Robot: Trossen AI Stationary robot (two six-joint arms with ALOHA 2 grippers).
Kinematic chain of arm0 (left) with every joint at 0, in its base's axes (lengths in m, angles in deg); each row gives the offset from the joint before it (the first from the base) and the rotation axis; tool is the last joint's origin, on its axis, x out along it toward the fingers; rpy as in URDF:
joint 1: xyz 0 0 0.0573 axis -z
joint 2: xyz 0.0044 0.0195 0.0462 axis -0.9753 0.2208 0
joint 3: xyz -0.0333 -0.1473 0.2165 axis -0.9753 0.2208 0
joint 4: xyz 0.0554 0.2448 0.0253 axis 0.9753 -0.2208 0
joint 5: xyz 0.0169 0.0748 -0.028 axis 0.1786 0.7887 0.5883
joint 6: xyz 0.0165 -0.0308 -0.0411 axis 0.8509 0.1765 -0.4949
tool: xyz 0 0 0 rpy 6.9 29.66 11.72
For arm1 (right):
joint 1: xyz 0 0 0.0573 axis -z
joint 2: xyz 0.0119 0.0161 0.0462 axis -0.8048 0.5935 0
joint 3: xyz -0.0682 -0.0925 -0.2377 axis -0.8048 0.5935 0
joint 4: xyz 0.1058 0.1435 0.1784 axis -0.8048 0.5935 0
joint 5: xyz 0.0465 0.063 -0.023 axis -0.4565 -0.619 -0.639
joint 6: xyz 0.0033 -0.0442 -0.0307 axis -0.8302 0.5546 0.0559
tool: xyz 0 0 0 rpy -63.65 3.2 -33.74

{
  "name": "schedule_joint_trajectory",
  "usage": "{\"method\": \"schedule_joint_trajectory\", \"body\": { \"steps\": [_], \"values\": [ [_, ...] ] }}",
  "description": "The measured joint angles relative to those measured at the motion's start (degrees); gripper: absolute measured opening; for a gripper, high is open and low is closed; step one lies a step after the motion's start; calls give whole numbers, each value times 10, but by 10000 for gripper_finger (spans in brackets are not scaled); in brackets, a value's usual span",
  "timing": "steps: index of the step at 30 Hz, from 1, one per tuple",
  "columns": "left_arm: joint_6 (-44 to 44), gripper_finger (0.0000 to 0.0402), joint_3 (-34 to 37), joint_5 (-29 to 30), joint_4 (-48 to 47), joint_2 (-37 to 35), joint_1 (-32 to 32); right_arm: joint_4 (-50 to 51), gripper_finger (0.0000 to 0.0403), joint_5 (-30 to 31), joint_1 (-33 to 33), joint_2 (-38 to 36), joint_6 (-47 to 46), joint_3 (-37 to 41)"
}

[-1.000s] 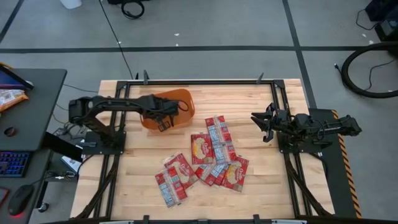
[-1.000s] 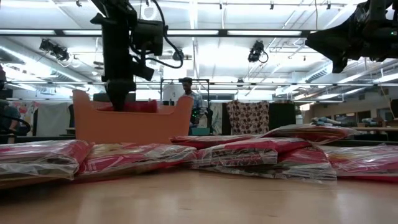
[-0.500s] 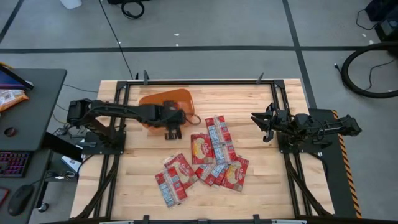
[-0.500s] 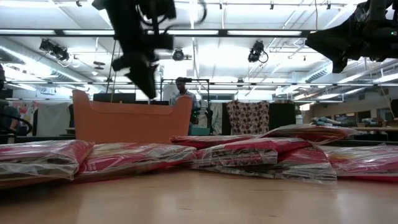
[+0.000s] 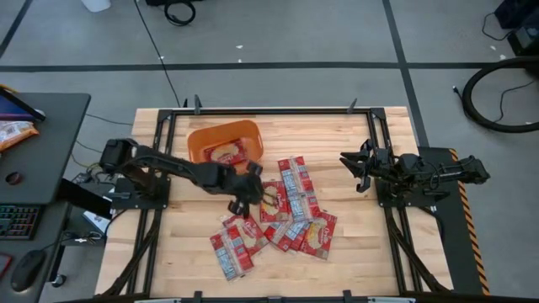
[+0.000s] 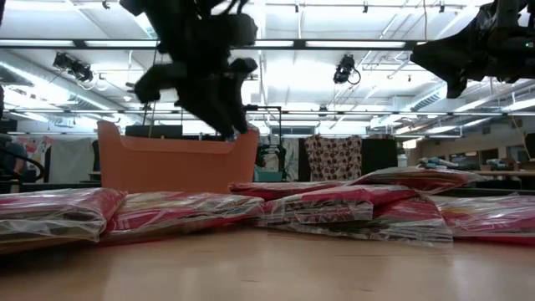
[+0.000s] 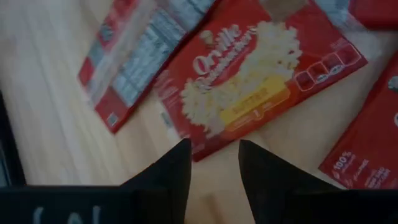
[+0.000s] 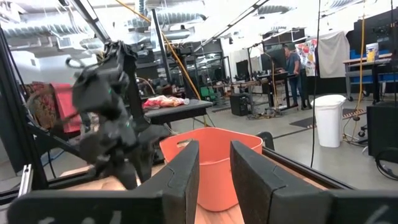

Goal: Sort popcorn bags into baskets
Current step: Put the red popcorn bag into the orange container

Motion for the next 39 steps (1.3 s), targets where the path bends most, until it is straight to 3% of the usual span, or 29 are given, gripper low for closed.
{"method": "schedule_joint_trajectory", "body": {
  "steps": [10,23,28,36,39],
  "values": [
    [103,208,0,73,32,91,46,-1,95,0,0,0,0,0],
    [135,208,-1,134,80,152,56,-5,95,0,0,0,0,0],
    [131,162,-1,116,88,152,56,-5,95,0,0,0,0,0],
    [64,22,0,102,93,151,56,-5,95,0,0,0,0,0],
    [53,10,0,85,80,134,53,-5,95,0,0,0,0,0]
  ]
}}
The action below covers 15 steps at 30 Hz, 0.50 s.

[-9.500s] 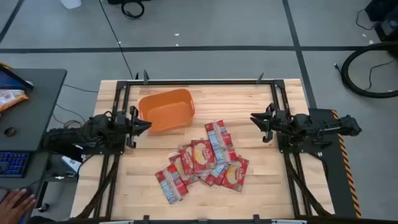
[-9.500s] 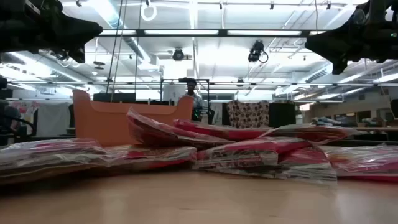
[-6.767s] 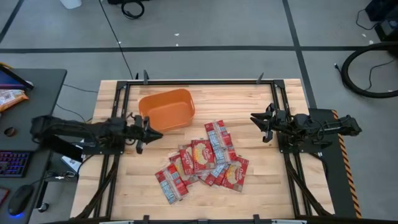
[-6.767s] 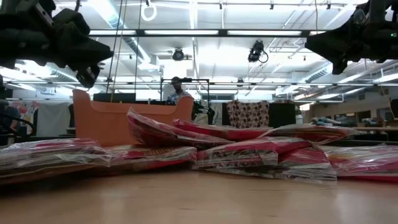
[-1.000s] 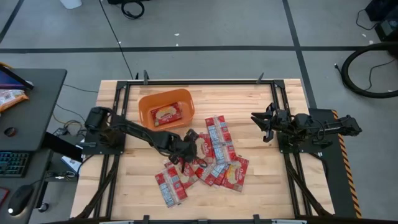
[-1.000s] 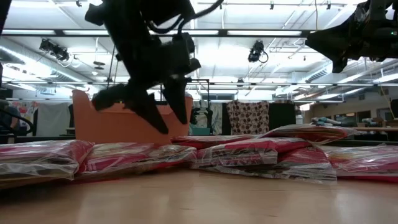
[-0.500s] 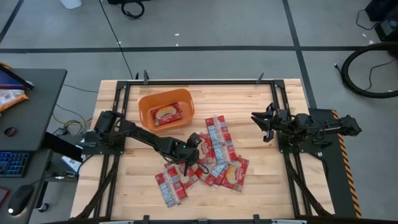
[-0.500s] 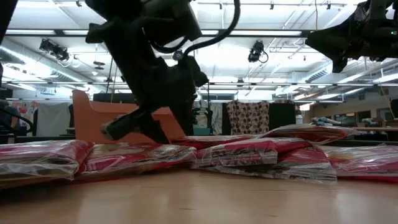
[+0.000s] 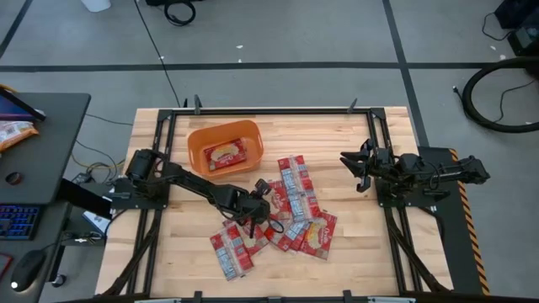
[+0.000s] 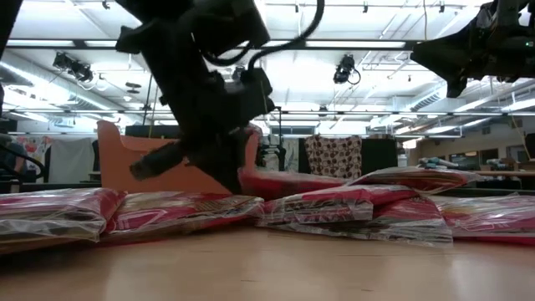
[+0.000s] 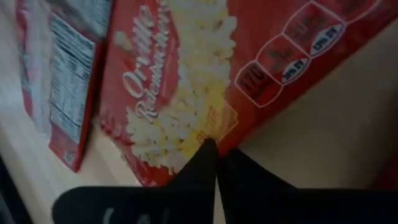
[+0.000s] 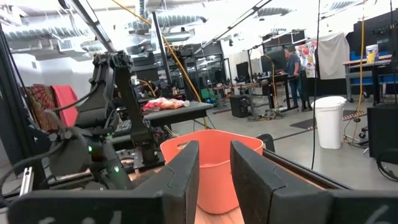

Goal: Sort popcorn bags into baskets
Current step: Put the red popcorn bag into the orange container

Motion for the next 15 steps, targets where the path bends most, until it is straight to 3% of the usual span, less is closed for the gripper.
{"method": "schedule_joint_trajectory", "body": {
  "steps": [7,15],
  "values": [
    [-47,10,0,-19,-62,-93,-5,0,95,0,0,0,0,0],
    [-185,9,0,-25,-169,-253,-12,-1,95,0,0,0,0,0]
  ]
}}
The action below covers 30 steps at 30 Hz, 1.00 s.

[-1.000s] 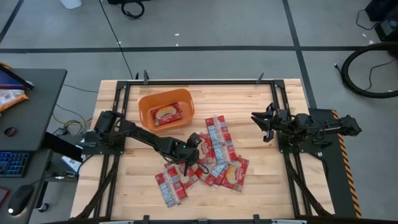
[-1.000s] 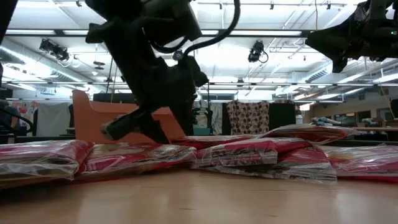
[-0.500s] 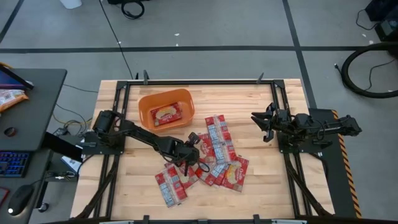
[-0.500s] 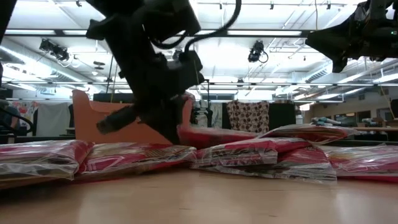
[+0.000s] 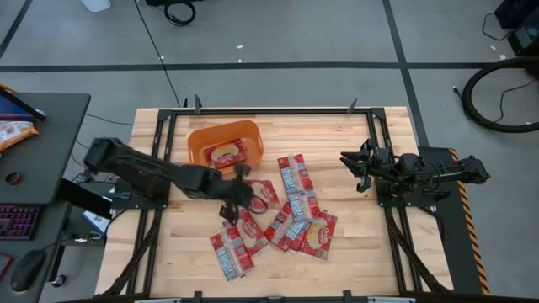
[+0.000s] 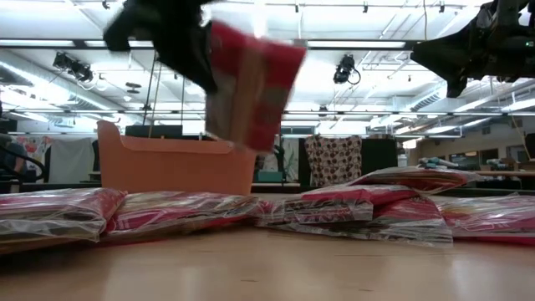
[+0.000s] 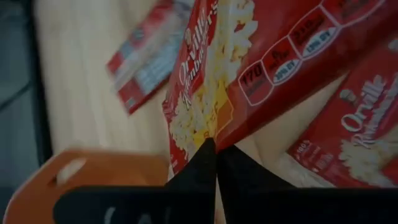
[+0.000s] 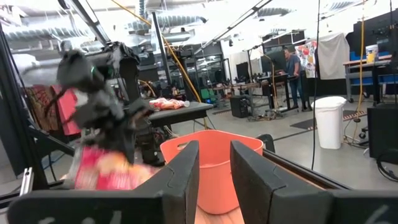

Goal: Sort popcorn bags into baskets
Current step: Put the red popcorn bag into the orange container

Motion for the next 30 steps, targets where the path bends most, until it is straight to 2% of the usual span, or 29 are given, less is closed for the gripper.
{"method": "schedule_joint_trajectory", "body": {
  "steps": [5,7,10,14,17,22,26,30],
  "values": [
    [-114,9,0,6,-50,-86,-27,0,95,0,0,0,0,0],
    [-172,9,0,25,-92,-110,-45,0,95,0,0,0,0,0],
    [-258,9,0,57,-170,-123,-80,-1,95,0,0,0,0,0],
    [-348,9,0,66,-270,-116,-137,-2,95,0,0,0,0,0],
    [-366,9,0,65,-305,-100,-179,-1,95,0,0,0,0,0],
    [-366,10,0,60,-293,-67,-238,-1,95,0,0,0,0,0],
    [-339,10,0,31,-294,-22,-283,-2,95,0,0,0,0,0],
    [-322,15,0,33,-276,22,-302,-3,95,0,0,0,0,0]
  ]
}}
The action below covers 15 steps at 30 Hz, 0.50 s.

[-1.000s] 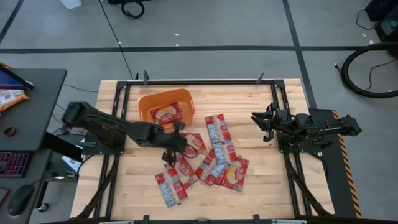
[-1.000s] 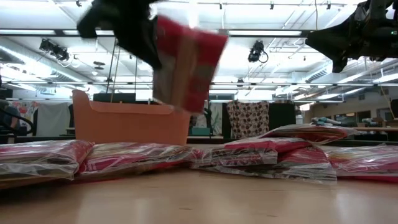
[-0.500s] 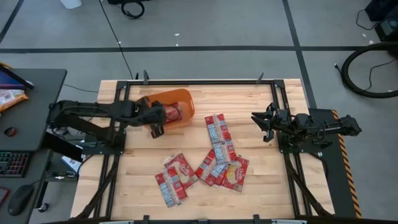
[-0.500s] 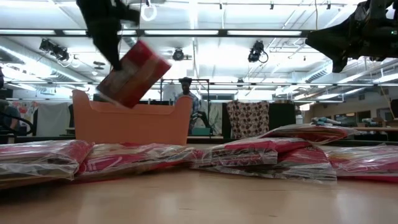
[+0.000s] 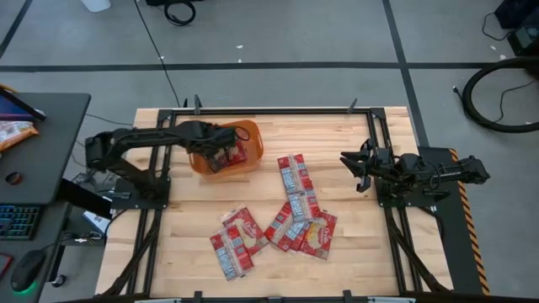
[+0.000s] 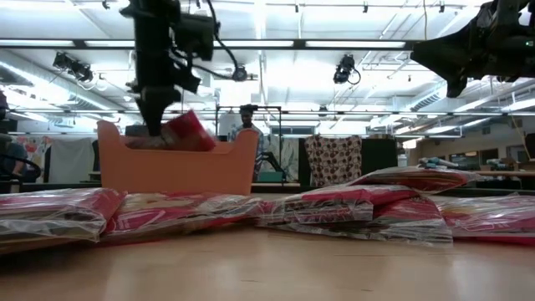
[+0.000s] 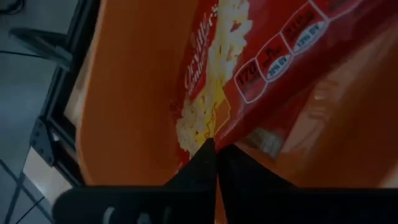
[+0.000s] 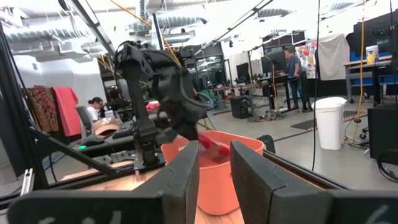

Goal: Sort popcorn bags into baskets
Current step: Put the red popcorn bag into the orange container

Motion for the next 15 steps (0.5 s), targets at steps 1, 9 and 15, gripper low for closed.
{"method": "schedule_joint_trajectory", "body": {
  "steps": [1,9,15],
  "values": [
    [1,21,0,4,9,8,-1,0,95,0,0,0,0,0],
    [53,94,-19,10,58,22,21,0,95,0,0,0,0,0],
    [174,114,-60,-5,130,17,85,0,95,0,0,0,0,0]
  ]
}}
